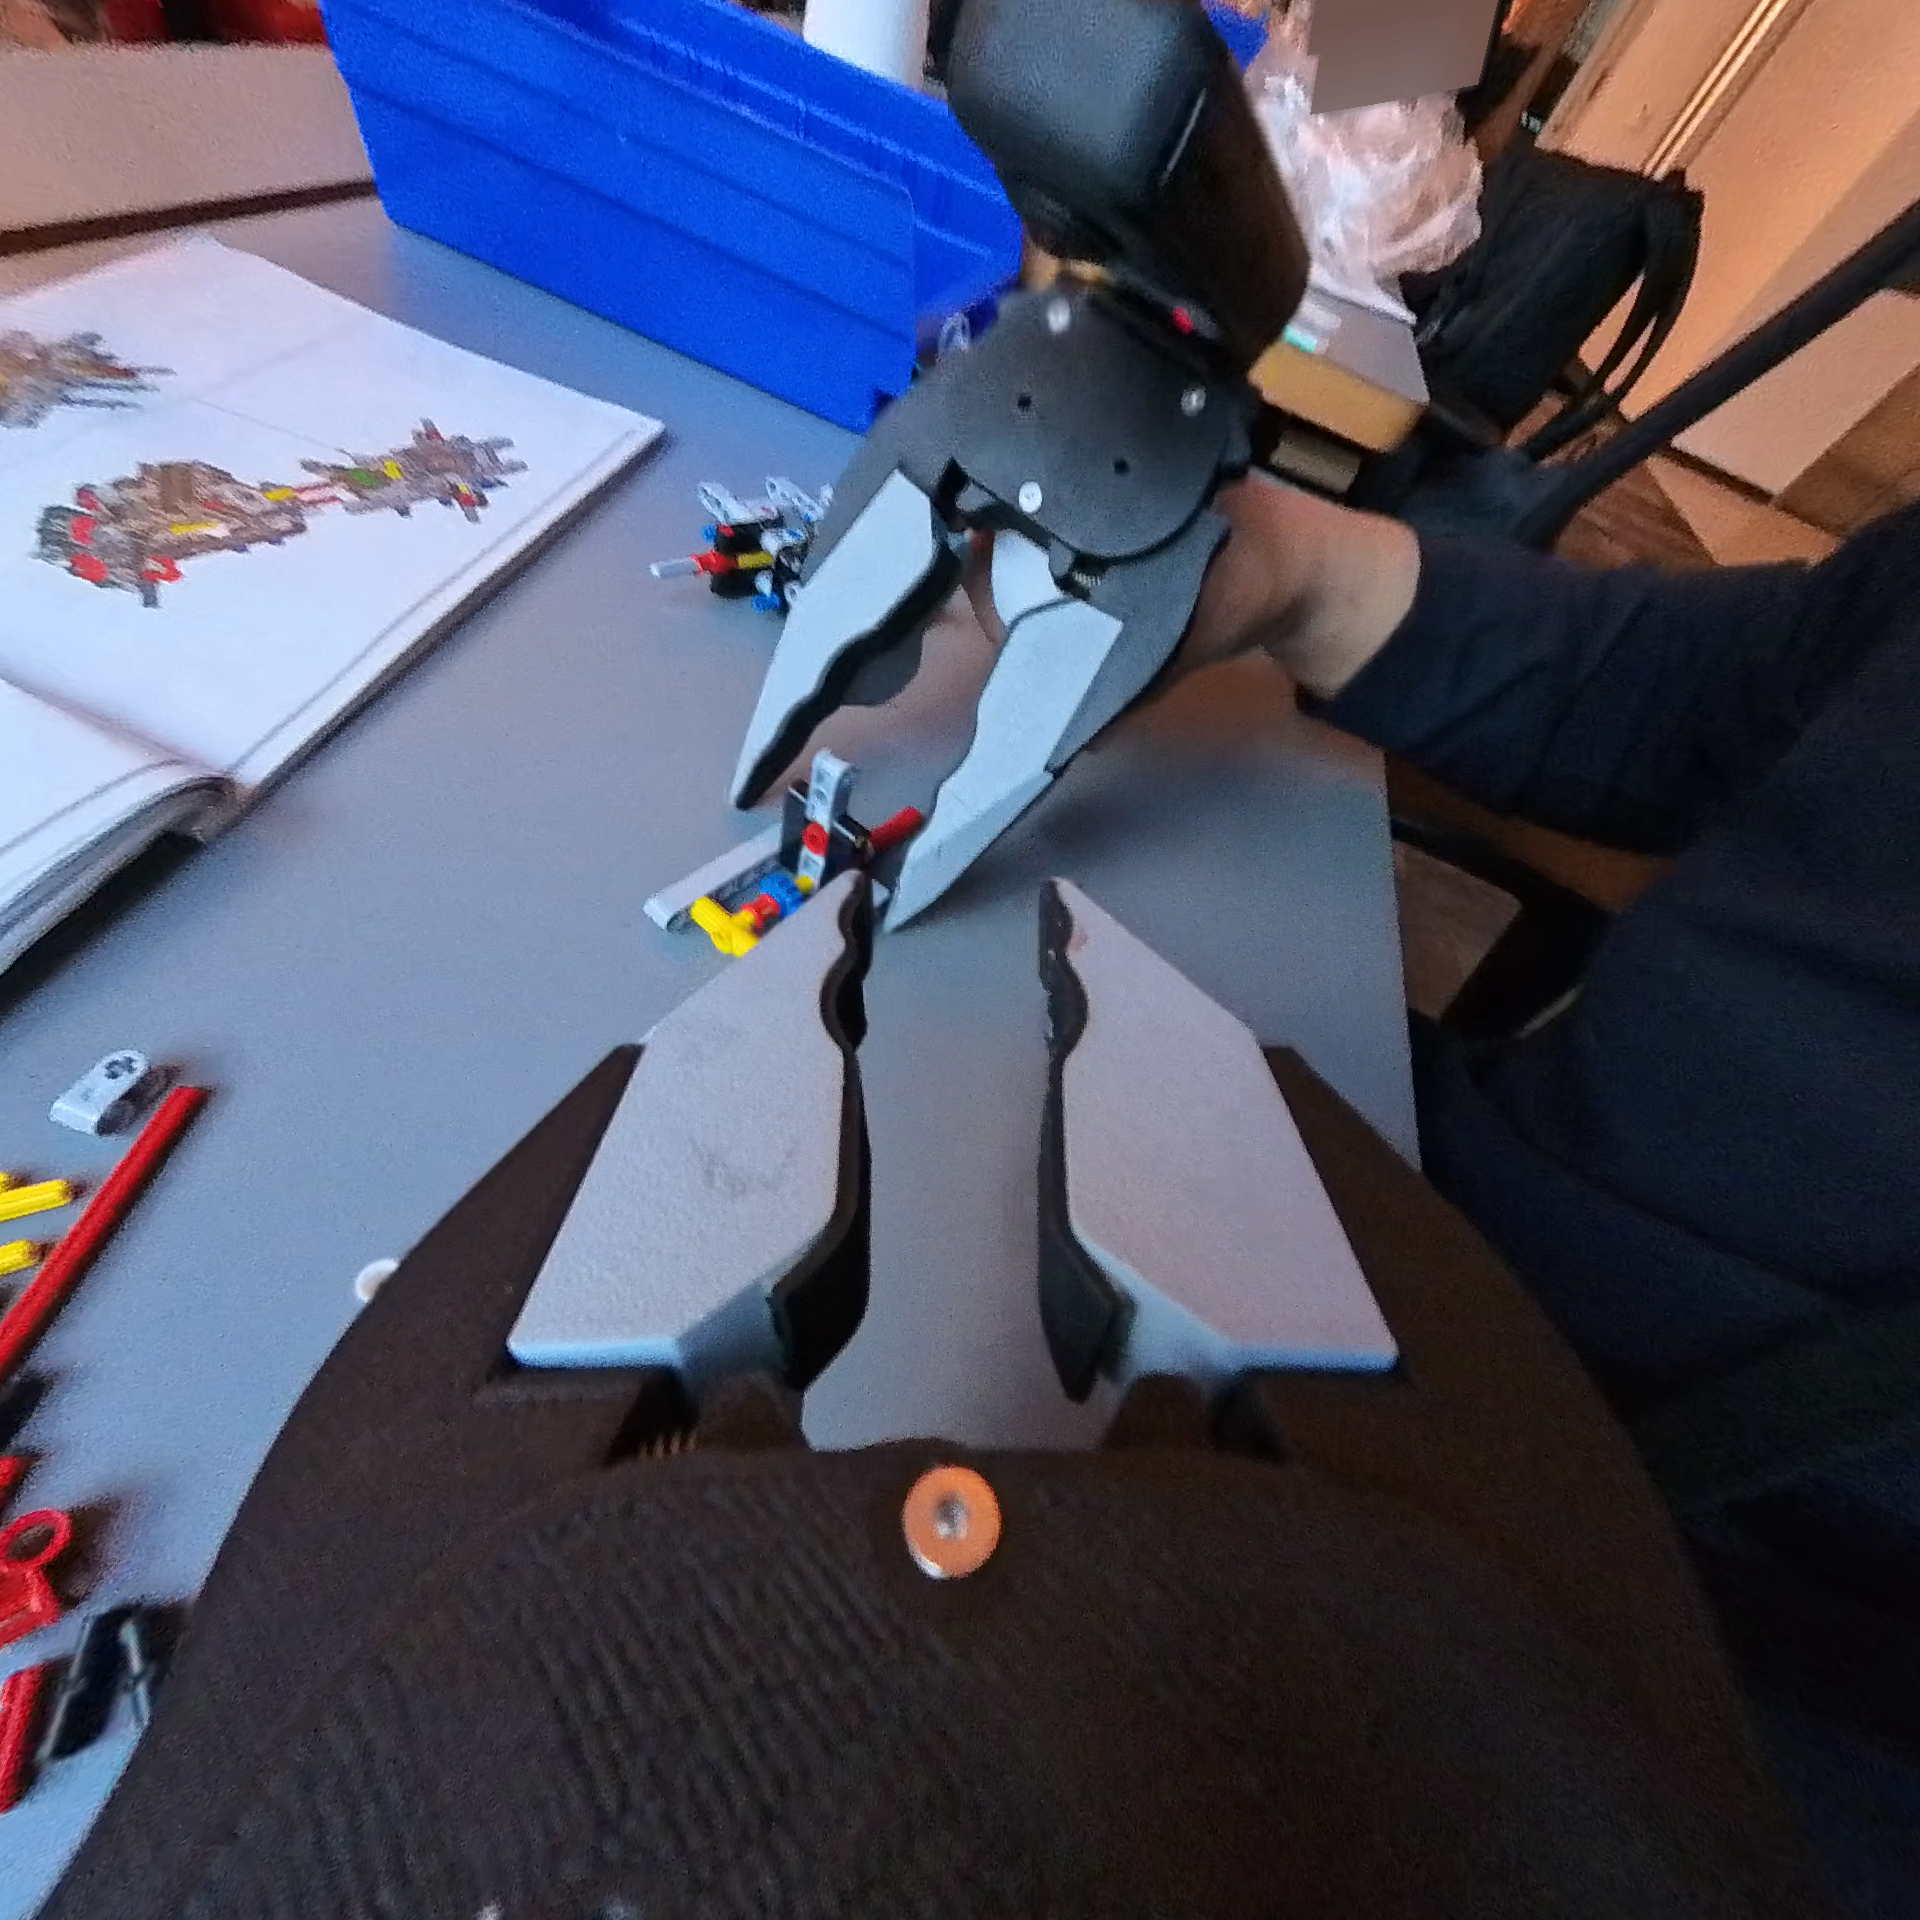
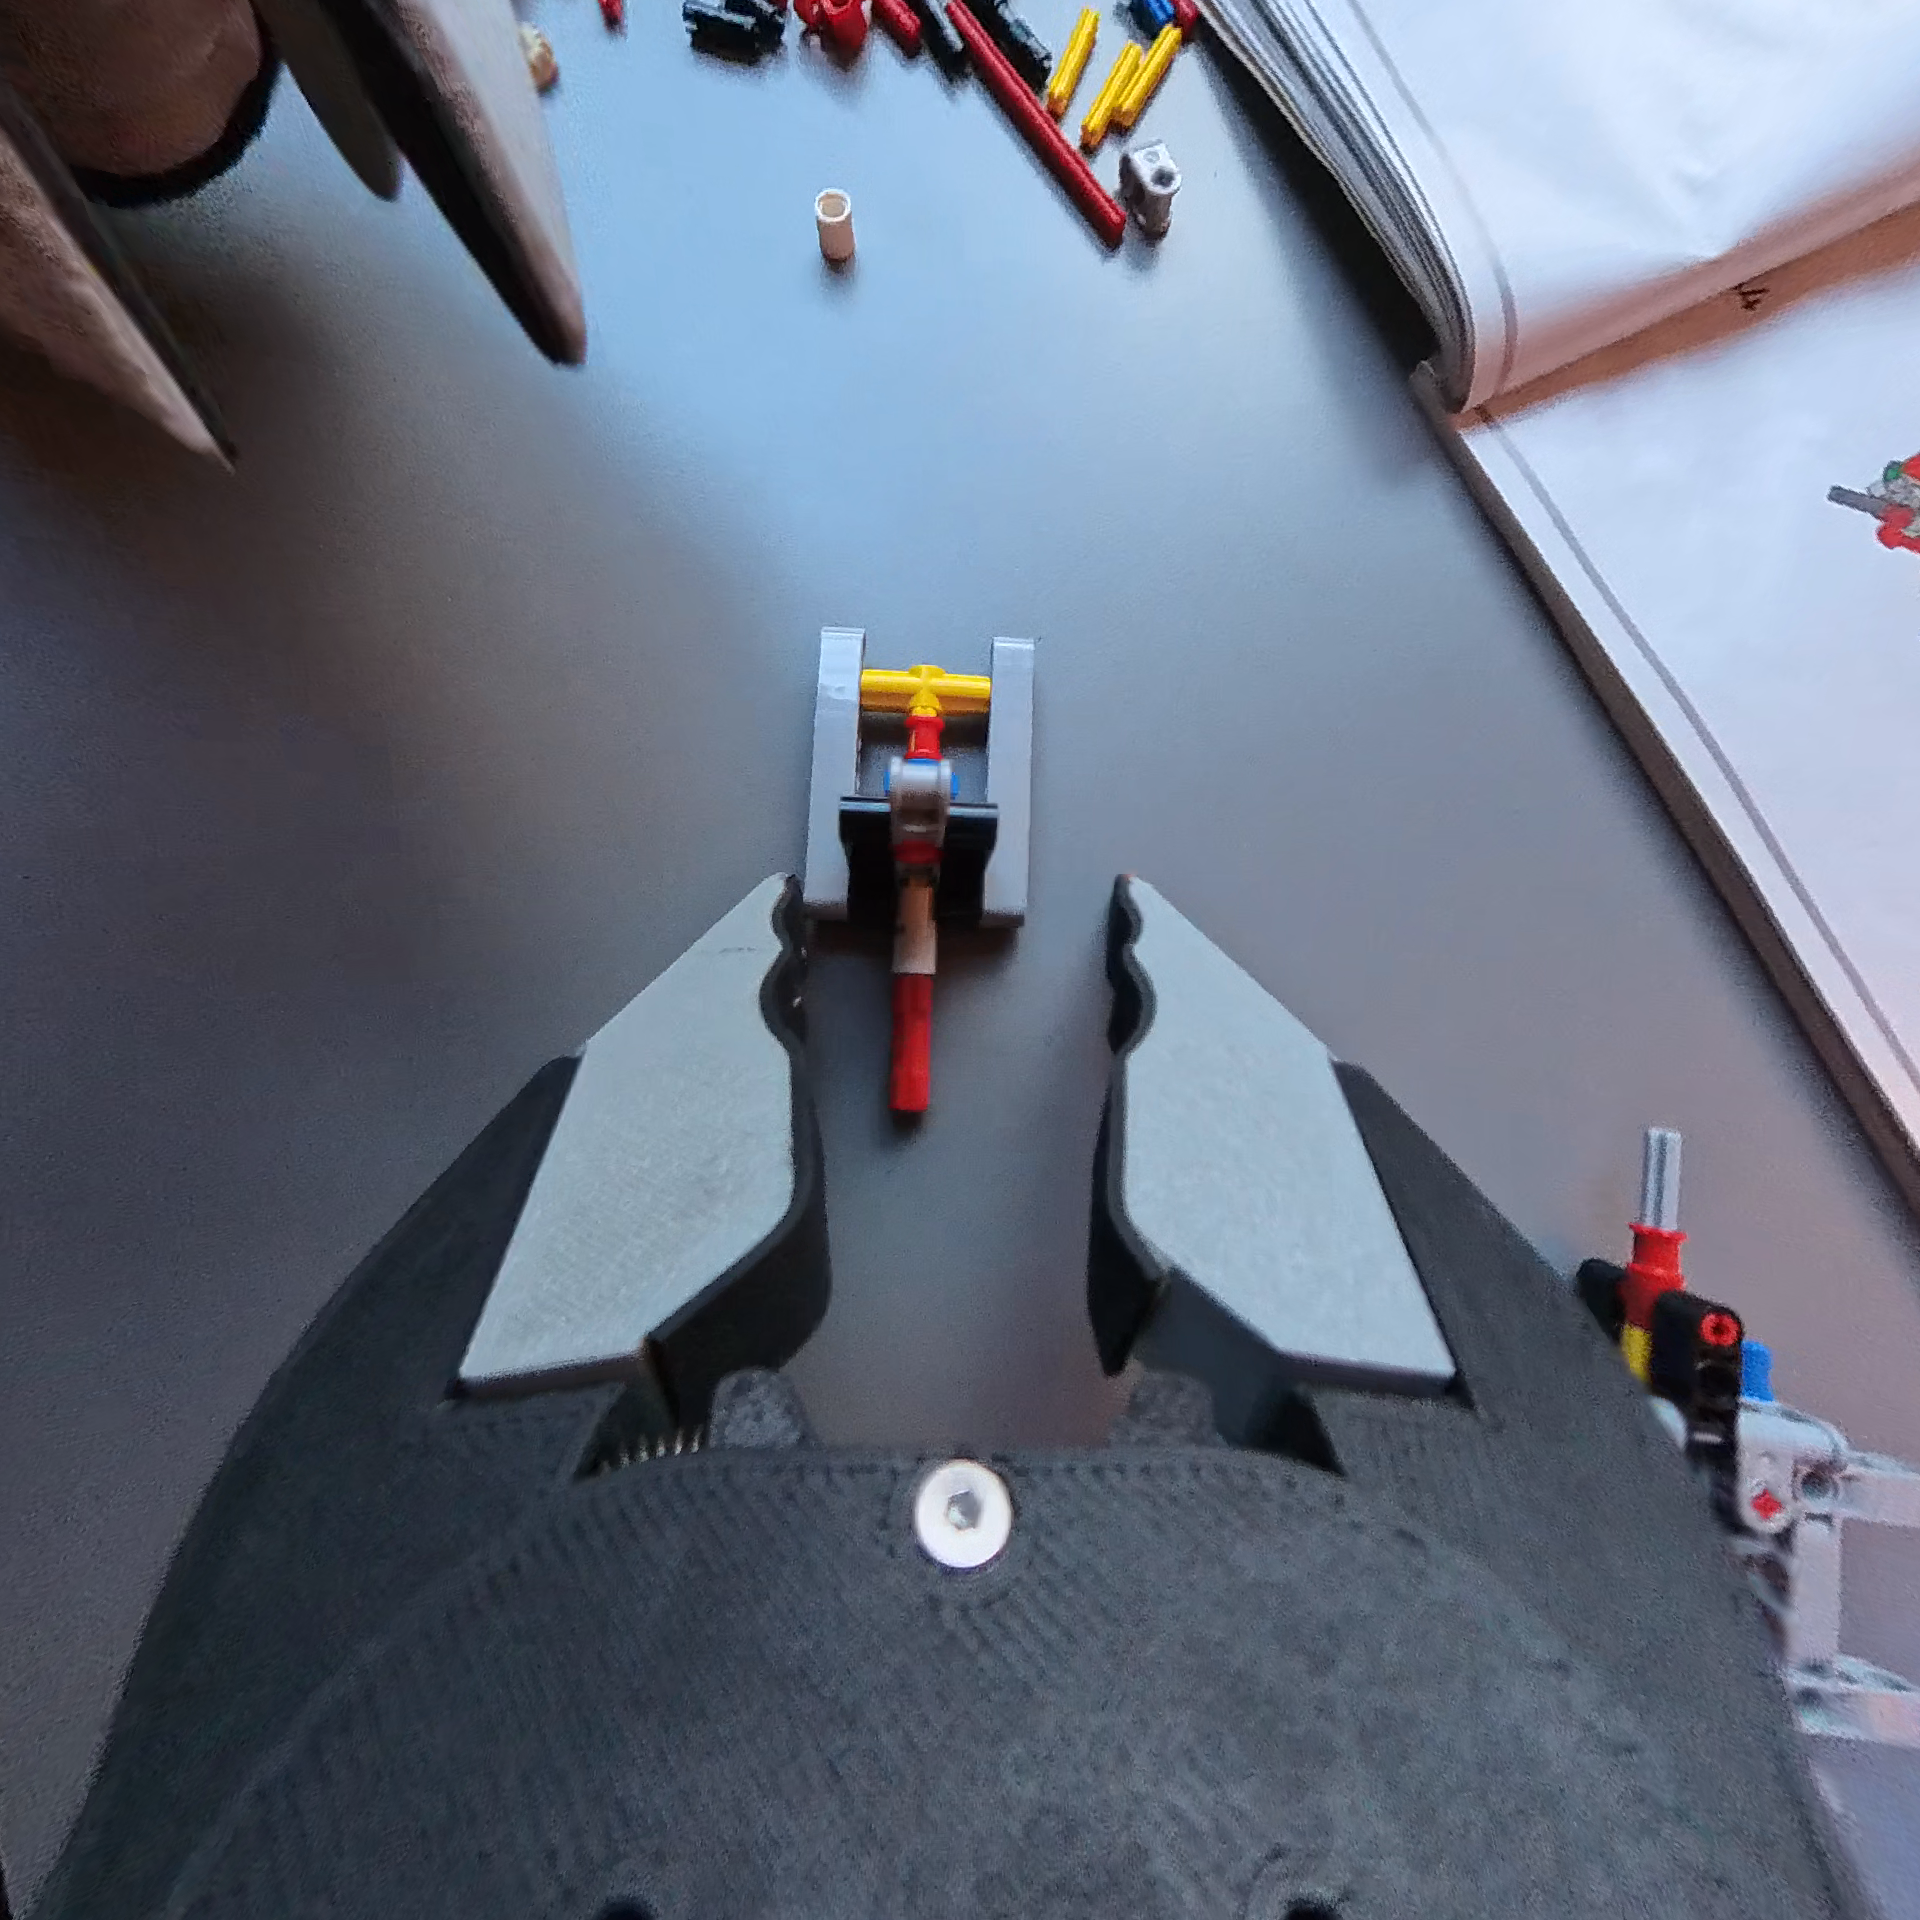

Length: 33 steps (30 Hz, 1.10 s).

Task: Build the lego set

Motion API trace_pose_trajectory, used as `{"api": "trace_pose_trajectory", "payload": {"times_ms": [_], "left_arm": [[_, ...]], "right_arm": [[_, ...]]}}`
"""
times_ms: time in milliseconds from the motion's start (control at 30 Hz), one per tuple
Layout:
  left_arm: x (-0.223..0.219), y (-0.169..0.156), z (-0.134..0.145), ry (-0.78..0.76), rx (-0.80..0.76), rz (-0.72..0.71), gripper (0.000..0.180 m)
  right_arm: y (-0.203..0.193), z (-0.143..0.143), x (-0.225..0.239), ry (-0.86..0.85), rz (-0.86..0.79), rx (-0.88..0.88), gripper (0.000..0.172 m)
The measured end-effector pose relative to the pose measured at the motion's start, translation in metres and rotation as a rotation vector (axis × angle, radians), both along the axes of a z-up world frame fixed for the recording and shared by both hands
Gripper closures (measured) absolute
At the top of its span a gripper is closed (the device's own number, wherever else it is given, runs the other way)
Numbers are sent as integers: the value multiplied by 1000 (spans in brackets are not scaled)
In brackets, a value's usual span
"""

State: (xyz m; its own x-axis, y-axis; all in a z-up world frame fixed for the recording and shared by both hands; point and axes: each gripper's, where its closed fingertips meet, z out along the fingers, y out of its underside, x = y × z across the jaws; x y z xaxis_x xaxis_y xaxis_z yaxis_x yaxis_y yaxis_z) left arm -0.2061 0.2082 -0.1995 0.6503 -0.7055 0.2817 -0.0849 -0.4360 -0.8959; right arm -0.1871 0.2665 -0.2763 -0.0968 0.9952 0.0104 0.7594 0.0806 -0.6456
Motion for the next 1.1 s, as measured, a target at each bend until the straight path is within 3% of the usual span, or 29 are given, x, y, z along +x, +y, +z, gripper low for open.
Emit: {"api": "trace_pose_trajectory", "payload": {"times_ms": [167,367,567,767,1100], "left_arm": [[9,-7,0,-40,-49,-50,150],[11,-8,-2,-20,-49,-61,149],[14,-9,-5,-9,-58,-71,149],[15,-9,-4,-22,-57,-78,149],[14,-8,-6,-4,-53,-78,149]], "right_arm": [[1,1,13,-118,148,61,127],[13,8,22,-176,160,115,127],[0,10,-1,-100,52,8,109],[-5,1,-3,-81,36,4,129],[-21,3,13,-171,324,21,133]]}}
